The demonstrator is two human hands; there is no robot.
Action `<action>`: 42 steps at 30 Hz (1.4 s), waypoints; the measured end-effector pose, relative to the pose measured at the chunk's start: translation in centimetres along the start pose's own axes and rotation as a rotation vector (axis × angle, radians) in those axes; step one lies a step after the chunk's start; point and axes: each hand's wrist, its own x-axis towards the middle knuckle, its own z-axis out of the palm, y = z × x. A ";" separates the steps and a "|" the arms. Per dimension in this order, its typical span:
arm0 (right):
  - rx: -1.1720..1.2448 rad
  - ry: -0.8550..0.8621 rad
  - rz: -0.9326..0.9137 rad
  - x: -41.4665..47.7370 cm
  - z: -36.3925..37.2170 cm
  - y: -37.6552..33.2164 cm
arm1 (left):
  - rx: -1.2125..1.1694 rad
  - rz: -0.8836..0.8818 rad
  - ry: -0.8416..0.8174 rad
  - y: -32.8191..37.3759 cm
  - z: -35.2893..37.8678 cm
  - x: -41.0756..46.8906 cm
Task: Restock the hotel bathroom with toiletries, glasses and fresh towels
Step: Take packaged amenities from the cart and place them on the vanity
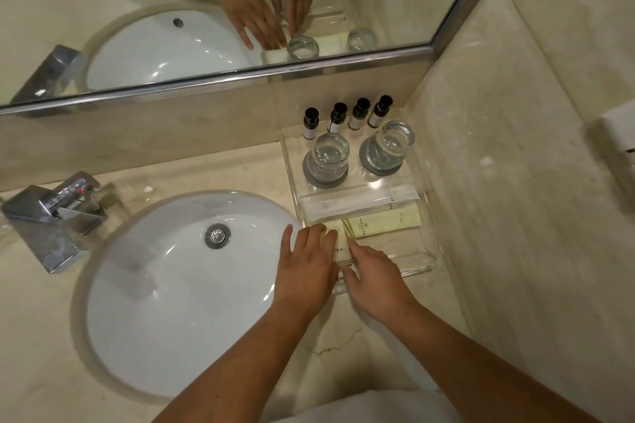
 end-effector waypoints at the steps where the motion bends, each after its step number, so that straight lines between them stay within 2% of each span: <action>1: 0.010 0.001 0.003 -0.2 -0.2 0.1 | -0.015 0.004 0.017 -0.1 -0.2 -0.1; 7: 0.095 0.182 0.006 -2.4 -2.9 2.1 | -0.128 -0.045 0.131 -2.0 -3.5 -1.6; 13: 0.041 0.370 -0.008 -7.7 -3.8 1.9 | -0.198 -0.005 0.092 -1.6 -7.0 -5.3; 16: 0.049 0.395 0.017 -11.1 -3.1 1.5 | -0.216 0.038 0.059 -0.8 -8.4 -7.7; 28: 0.179 0.456 0.285 -24.7 4.2 0.5 | -0.113 0.356 -0.120 2.2 -9.1 -15.2; 33: 0.146 0.512 0.402 -29.2 6.6 1.4 | -0.050 0.516 -0.173 5.9 -8.5 -17.1; 42: 0.131 0.620 0.631 -36.9 8.4 7.0 | -0.020 0.782 -0.249 15.0 -6.3 -20.5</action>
